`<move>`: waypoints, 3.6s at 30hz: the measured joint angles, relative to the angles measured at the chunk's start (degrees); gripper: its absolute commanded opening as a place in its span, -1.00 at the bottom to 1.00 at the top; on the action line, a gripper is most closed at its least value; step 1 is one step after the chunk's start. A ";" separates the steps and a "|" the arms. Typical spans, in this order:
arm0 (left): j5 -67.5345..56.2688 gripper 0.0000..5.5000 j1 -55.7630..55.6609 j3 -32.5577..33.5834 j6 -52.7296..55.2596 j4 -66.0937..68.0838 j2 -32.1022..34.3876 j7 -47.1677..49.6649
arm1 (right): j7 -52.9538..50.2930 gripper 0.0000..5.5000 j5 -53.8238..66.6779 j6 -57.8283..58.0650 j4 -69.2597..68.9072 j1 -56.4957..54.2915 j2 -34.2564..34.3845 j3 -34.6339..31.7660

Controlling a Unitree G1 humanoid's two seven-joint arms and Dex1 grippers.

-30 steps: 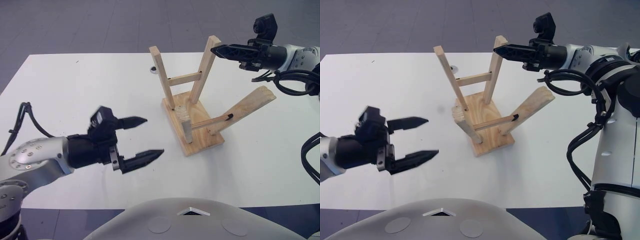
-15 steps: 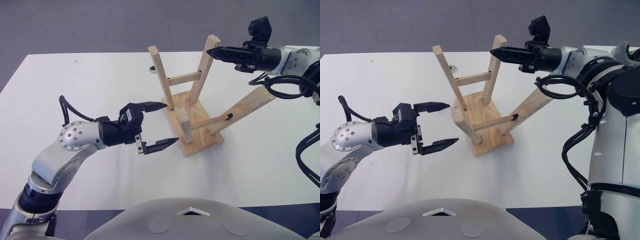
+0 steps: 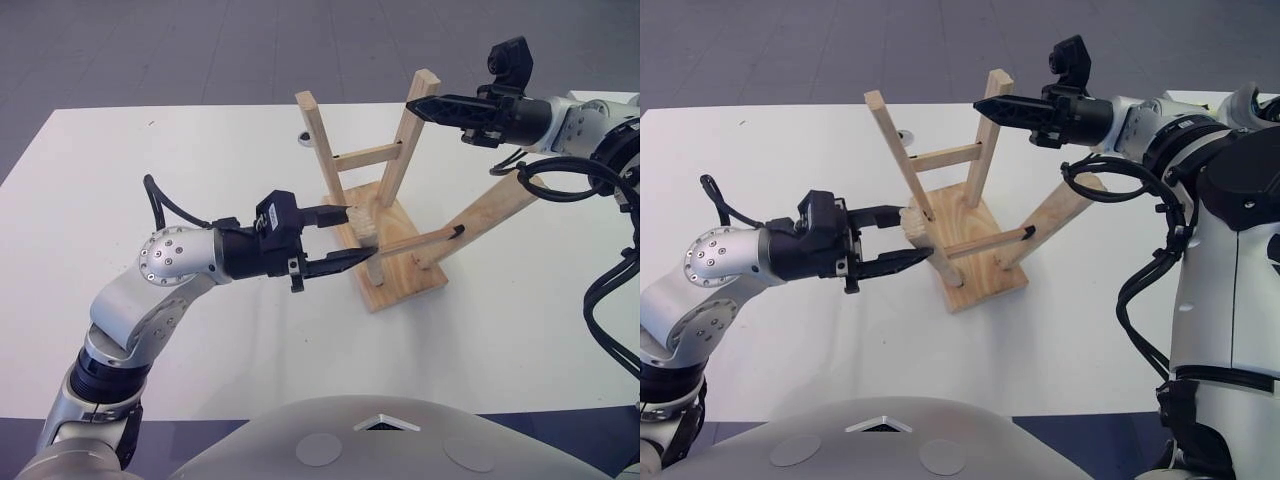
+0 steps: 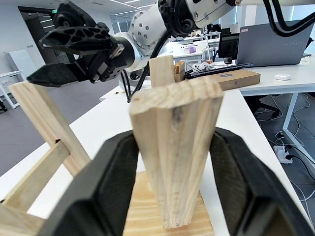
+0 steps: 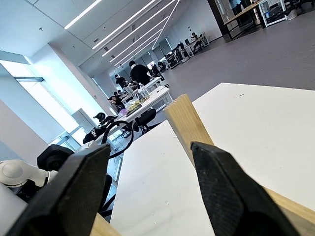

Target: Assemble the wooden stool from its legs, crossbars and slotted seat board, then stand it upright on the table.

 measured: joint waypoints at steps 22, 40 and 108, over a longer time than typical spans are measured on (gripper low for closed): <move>4.45 -0.26 19.94 14.42 -5.98 2.07 15.29 -8.34 | -0.02 0.11 1.98 -0.47 -0.05 -0.53 0.19 2.86; -3.02 -0.26 22.04 26.47 -7.40 1.15 17.72 -14.93 | -0.02 0.11 4.25 -4.07 -0.08 -0.54 1.35 4.07; -47.18 0.45 7.20 25.95 5.06 -17.15 12.62 32.37 | -0.06 0.11 -26.43 28.83 0.09 -0.57 -1.44 -41.88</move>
